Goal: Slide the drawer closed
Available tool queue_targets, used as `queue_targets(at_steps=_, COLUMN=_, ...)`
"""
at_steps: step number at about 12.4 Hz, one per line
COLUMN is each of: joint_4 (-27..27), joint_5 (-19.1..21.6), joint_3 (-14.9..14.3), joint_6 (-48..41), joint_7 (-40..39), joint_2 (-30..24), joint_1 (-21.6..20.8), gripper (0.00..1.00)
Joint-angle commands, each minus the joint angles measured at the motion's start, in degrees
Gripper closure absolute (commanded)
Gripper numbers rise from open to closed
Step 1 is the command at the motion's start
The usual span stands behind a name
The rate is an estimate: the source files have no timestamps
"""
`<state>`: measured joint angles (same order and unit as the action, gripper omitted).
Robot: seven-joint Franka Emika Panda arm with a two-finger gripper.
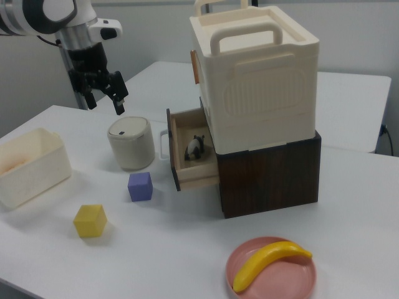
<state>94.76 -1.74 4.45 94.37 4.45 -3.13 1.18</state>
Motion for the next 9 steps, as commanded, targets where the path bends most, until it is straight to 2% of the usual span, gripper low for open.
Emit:
queue_targets(at_steps=1, joint_4=-0.11, joint_5=-0.9, joint_3=-0.32, joint_6=-1.56, joint_7=-1.11, joint_2=-0.3, joint_1=-0.3, gripper=0.0)
queue_targets(at_steps=6, joint_4=-0.19, joint_5=-0.9, joint_3=-0.32, joint_6=-1.74, joint_7=-0.67, joint_2=-0.38, joint_1=-0.22, gripper=0.0)
queue_targets(at_steps=9, joint_4=0.07, joint_5=-2.3, joint_3=-0.32, joint_6=-1.74, joint_7=-3.9, joint_2=-0.3, joint_1=-0.13, gripper=0.0)
